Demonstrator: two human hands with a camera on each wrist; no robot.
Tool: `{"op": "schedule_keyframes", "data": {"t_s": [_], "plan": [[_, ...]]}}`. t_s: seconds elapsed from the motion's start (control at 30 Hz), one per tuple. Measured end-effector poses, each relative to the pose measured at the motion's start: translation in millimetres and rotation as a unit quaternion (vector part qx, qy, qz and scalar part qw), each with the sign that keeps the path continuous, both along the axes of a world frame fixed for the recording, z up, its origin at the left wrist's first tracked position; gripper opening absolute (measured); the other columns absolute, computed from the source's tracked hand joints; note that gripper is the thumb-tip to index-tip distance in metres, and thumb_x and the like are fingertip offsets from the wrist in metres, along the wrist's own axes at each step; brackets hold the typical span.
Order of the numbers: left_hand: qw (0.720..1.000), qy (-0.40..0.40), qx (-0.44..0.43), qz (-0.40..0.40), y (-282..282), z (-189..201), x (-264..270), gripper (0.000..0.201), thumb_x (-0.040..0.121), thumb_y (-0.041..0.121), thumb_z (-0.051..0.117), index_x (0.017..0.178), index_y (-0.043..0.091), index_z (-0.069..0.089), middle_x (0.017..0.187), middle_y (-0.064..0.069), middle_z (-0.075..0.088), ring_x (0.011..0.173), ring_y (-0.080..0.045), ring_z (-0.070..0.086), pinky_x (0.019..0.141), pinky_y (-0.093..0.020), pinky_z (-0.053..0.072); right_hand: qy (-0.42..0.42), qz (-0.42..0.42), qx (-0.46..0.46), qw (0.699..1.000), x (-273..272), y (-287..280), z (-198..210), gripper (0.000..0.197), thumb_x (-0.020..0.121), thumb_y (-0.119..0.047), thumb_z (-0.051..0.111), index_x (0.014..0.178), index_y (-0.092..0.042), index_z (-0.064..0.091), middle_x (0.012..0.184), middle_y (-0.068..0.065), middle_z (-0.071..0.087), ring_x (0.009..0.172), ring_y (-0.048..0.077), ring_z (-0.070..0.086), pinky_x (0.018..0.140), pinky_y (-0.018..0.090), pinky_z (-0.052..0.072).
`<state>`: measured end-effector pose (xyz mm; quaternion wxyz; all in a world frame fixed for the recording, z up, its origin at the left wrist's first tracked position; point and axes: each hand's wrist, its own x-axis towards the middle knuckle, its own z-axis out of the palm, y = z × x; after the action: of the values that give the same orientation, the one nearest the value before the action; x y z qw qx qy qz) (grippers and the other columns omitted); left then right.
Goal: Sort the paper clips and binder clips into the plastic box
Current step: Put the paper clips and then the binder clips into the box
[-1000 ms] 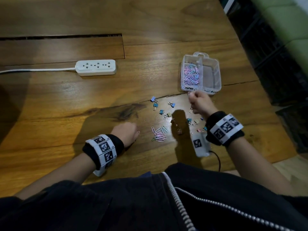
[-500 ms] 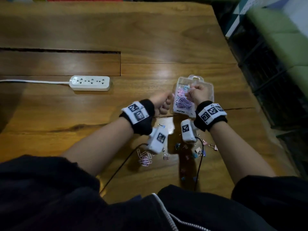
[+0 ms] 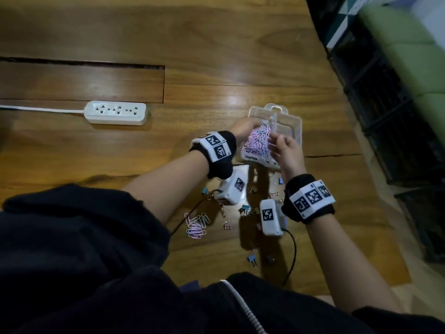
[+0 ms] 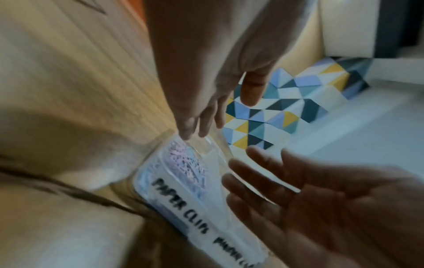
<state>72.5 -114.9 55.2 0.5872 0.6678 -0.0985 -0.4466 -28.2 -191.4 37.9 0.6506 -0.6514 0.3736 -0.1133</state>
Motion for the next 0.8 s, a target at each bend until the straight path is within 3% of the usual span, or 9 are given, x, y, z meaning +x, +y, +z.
{"op": "schedule_keyframes", "data": {"t_s": [0.03,0.1,0.2,0.27,0.33,0.43,0.53,0.6,0.8], "plan": [[0.998,-0.05,0.032,-0.019,10.2,2.0,-1.8,0.03,0.094,0.006,0.039,0.121,0.003,0.052,0.131,-0.016,0.051,0.112,-0.021,0.049,0.102,-0.033,0.036,-0.002,0.012,-0.006,1.0,-7.0,8.1,1.4,0.019,0.095,-0.013,0.038,0.101,-0.009,0.056,0.095,0.002,0.056,0.082,0.012,0.052,0.069,0.017,0.048],[0.984,-0.138,0.09,-0.065,38.9,2.4,-8.7,0.03,0.092,0.002,0.043,0.12,0.001,0.053,0.128,-0.014,0.053,0.097,-0.016,0.054,0.085,-0.025,0.045,0.002,0.053,-0.033,0.998,-23.1,28.0,-0.3,0.016,0.092,-0.006,0.044,0.086,-0.016,0.054,0.084,-0.001,0.054,0.069,0.008,0.05,0.054,0.01,0.045],[0.93,-0.25,0.192,-0.19,94.9,-7.1,-22.9,0.019,0.088,0.004,0.052,0.106,0.004,0.059,0.105,-0.01,0.061,0.073,-0.011,0.053,0.058,-0.01,0.044,0.064,0.159,-0.069,0.983,-48.5,61.2,-13.9,0.016,0.086,-0.005,0.054,0.078,-0.018,0.053,0.078,-0.001,0.055,0.068,0.009,0.051,0.058,0.016,0.043],[0.868,-0.308,0.261,-0.288,130.8,-16.4,-36.4,0.018,0.086,0.005,0.055,0.103,0.006,0.061,0.099,-0.006,0.063,0.082,-0.014,0.056,0.063,-0.011,0.043,0.142,0.263,-0.046,0.953,-64.3,86.2,-23.7,0.011,0.085,-0.008,0.058,0.079,-0.017,0.055,0.081,-0.002,0.057,0.074,0.011,0.055,0.065,0.02,0.046],[0.813,-0.342,0.302,-0.361,158.8,-22.6,-52.6,0.021,0.087,0.011,0.056,0.107,0.007,0.059,0.107,-0.007,0.062,0.096,-0.019,0.058,0.08,-0.024,0.046,0.199,0.358,-0.063,0.91,-76.3,107.7,-32.9,0.01,0.084,-0.011,0.059,0.081,-0.02,0.056,0.089,-0.002,0.06,0.087,0.013,0.057,0.082,0.026,0.048],[0.759,-0.386,0.321,-0.414,183.5,-34.3,-74.6,0.048,0.085,0.033,0.06,0.127,0.013,0.047,0.125,-0.005,0.048,0.114,-0.019,0.045,0.095,-0.028,0.041,0.21,0.354,-0.116,0.904,-79.5,124.0,-38.0,0.014,0.086,-0.012,0.058,0.099,-0.012,0.059,0.108,0.005,0.062,0.103,0.017,0.055,0.091,0.029,0.042],[0.757,-0.413,0.31,-0.4,191.3,-46.8,-93.1,0.074,0.081,0.044,0.062,0.141,0.017,0.03,0.139,-0.002,0.036,0.124,-0.019,0.034,0.104,-0.031,0.037,0.192,0.28,-0.159,0.927,-75.7,125.1,-41.2,0.02,0.085,-0.009,0.058,0.105,-0.011,0.058,0.111,0.005,0.061,0.099,0.015,0.055,0.082,0.017,0.042],[0.753,-0.445,0.305,-0.377,192.9,-53.7,-101.5,0.068,0.083,0.042,0.059,0.14,0.017,0.032,0.137,-0.003,0.037,0.123,-0.019,0.034,0.102,-0.031,0.038,0.182,0.285,-0.202,0.919,-74.6,128.6,-43.0,0.028,0.082,-0.009,0.063,0.108,-0.011,0.056,0.114,0.006,0.056,0.095,0.012,0.051,0.077,0.011,0.04],[0.776,-0.466,0.262,-0.335,193.3,-52.7,-103.7,0.03,0.094,0.024,0.046,0.121,0.015,0.054,0.12,-0.005,0.053,0.11,-0.019,0.047,0.091,-0.027,0.038,0.19,0.331,-0.289,0.878,-76.0,146.1,-52.2,0.055,0.075,-0.02,0.071,0.125,-0.017,0.05,0.123,0.007,0.041,0.117,0.02,0.04,0.105,0.031,0.034]]}}
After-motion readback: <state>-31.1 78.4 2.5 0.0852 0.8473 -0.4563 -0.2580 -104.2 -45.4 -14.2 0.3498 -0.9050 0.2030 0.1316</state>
